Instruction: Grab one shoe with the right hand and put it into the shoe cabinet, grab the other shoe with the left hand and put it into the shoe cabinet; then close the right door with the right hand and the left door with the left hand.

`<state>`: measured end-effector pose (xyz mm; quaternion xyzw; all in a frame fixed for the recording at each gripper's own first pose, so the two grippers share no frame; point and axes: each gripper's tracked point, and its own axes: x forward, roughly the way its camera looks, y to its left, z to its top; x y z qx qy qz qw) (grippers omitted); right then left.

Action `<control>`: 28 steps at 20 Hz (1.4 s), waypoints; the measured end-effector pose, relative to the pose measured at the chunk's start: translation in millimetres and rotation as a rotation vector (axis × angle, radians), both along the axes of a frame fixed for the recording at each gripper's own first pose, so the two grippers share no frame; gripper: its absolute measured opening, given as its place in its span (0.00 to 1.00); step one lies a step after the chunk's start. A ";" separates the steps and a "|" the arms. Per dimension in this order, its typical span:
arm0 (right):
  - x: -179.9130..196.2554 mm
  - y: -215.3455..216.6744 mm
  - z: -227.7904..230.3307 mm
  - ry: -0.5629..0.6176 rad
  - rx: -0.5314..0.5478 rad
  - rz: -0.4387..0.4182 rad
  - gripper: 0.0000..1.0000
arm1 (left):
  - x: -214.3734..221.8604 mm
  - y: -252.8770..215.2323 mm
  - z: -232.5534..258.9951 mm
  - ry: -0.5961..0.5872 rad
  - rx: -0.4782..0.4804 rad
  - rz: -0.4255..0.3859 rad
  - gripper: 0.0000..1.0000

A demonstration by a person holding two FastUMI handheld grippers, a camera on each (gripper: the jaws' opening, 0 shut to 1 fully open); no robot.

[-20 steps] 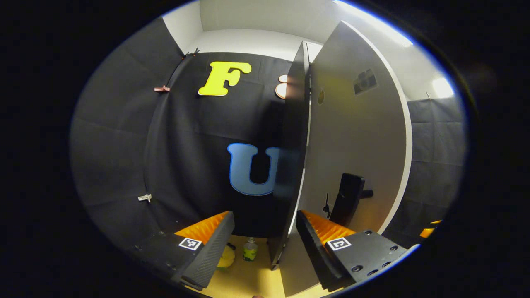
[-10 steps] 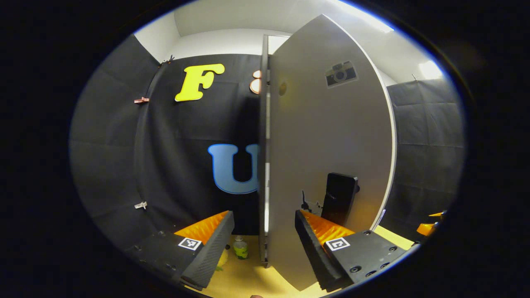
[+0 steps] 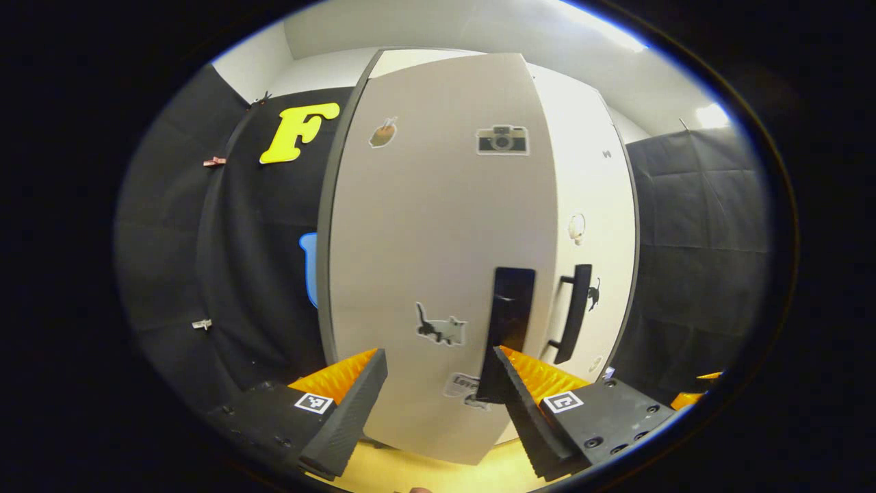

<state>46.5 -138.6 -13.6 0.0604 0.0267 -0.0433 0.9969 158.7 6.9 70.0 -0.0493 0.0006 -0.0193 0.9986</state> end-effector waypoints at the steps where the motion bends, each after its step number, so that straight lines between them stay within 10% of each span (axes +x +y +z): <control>1: 4.7 -7.0 1.0 -0.004 -0.002 0.005 0.98 | -1.6 -3.3 0.2 -0.015 -0.004 0.017 0.95; 13: 53.0 19.0 14.0 -0.006 -0.016 0.265 0.98 | -103.3 24.9 -41.0 0.015 -0.103 0.297 0.95; 18: 30.4 42.1 30.7 -0.057 -0.025 0.250 0.98 | -147.9 47.4 -47.6 0.013 -0.038 0.334 0.95; 28: -35.4 99.2 4.2 -0.033 -0.018 0.187 0.98 | -201.2 14.6 -86.7 0.046 0.046 0.150 0.95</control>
